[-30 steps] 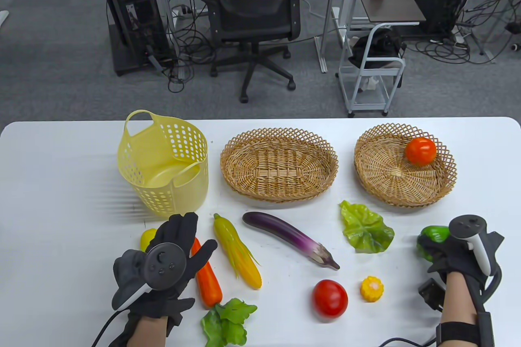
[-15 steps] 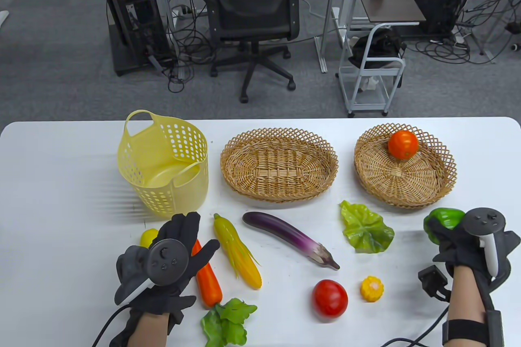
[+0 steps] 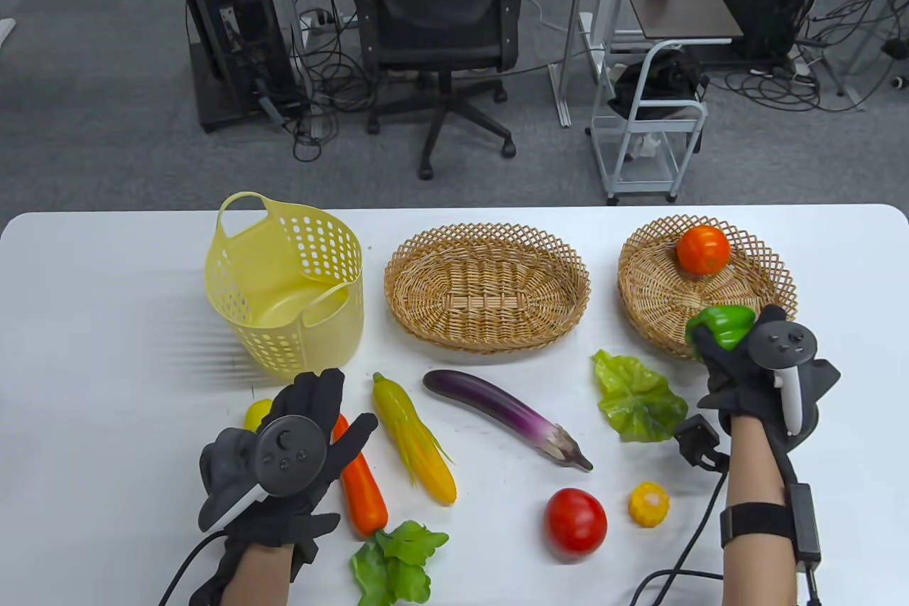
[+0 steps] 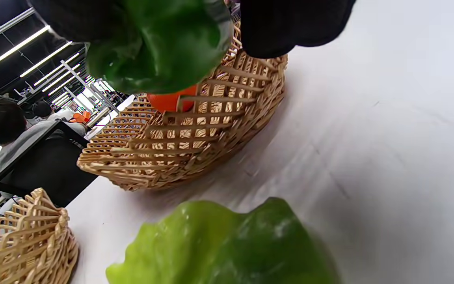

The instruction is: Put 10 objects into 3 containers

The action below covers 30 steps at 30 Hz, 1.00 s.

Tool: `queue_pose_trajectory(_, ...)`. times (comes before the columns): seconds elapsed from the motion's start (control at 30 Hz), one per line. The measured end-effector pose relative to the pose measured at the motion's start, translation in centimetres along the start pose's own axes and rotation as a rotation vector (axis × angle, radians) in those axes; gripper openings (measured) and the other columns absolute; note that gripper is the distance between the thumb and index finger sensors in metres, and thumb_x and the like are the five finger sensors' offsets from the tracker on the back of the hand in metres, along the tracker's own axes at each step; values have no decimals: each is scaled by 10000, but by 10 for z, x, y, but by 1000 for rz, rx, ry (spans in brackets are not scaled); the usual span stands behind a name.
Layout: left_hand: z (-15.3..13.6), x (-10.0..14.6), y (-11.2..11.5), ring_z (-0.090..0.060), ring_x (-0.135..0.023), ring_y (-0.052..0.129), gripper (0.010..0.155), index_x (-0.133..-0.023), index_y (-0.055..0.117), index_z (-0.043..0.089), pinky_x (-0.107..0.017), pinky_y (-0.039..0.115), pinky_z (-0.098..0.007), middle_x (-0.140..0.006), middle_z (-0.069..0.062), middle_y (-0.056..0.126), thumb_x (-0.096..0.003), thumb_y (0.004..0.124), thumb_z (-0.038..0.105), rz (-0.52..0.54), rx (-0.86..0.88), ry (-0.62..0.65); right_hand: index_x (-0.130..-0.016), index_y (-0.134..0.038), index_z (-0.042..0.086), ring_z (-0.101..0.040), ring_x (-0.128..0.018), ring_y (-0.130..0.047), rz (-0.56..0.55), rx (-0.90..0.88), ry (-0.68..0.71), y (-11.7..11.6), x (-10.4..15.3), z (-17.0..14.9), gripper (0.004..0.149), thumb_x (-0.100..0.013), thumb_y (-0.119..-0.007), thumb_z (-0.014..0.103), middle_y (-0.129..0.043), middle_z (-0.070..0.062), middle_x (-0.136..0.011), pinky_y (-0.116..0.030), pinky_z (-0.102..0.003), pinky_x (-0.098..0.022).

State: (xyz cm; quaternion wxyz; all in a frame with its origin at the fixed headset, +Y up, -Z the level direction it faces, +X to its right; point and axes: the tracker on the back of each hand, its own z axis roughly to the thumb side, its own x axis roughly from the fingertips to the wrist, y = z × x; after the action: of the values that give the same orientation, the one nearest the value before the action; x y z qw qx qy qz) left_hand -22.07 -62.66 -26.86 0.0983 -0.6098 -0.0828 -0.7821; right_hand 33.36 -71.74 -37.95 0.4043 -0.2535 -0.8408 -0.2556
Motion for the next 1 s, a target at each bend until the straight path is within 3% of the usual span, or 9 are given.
queue_pose_trajectory(0.6,0,0,-1,-591,-1052,607,778,-1205,488,81,-677,624,-683,-1185,-323,547,-658,483,633,2,1,-2,-1057,101,289,-444,-1020,-543,84,-100,-75,5,-13,5,952,-561,-617,669,-42,-178,-1204,-582,-540,-724)
queue_pose_trajectory(1.0,-2,1,-3,-610,-1038,611,778,-1205,490,79,-674,627,-683,-1176,-351,545,-658,480,633,6,11,-2,-1088,13,196,-486,-956,-611,69,0,-43,1,-8,1,938,-566,-639,625,-144,-238,-1188,-627,-559,-663)
